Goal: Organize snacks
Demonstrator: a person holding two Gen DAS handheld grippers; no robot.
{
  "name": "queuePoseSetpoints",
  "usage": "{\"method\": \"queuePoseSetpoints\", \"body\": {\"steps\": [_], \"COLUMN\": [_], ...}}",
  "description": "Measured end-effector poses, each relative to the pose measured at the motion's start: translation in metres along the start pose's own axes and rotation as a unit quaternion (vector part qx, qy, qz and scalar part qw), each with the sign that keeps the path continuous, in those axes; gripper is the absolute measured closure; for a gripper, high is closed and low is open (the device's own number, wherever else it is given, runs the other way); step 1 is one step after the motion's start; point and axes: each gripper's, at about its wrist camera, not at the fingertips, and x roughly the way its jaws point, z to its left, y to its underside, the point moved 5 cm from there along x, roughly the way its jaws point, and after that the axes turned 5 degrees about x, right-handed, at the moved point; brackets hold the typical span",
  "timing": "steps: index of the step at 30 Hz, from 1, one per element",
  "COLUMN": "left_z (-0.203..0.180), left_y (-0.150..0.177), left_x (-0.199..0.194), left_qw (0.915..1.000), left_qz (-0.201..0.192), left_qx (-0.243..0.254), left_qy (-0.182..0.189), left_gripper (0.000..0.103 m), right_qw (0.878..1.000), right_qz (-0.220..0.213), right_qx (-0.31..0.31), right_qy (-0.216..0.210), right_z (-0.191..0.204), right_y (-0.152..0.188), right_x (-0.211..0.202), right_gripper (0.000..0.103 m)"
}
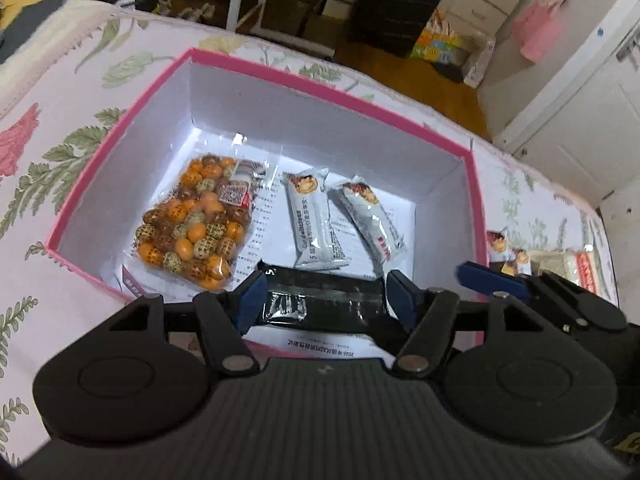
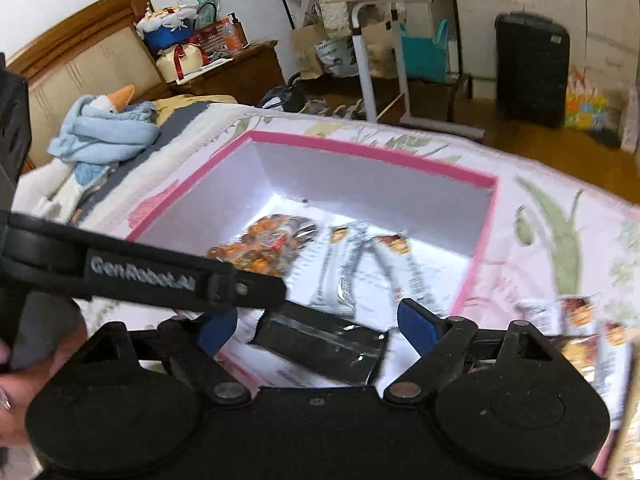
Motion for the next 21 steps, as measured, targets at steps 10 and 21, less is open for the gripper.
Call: {"method": "queuePoseSetpoints", "body": {"steps": [10, 21], "left_z": [-0.037, -0.119], "left_y": [0.013, 0.017], "left_x": [-0.058, -0.105], "left_qw": [0.9989, 0.9912], "left_qz": [-0.032, -0.078], "left_qx": [0.021, 0.069], "left_qy": [0.027, 0.081], "left_gripper": [0.038, 0.035], "right_qw": [0.999, 0.995], "right_qz": [0.013, -0.023], "right_qx": [-0.026, 0.031], "right_qy": [0.036, 0.089], "right_z": [-0.027, -0.098], "right_y": [-0.003, -0.003], "right_x": [-0.106, -0.199], "right_gripper": [0.013, 0.013]}}
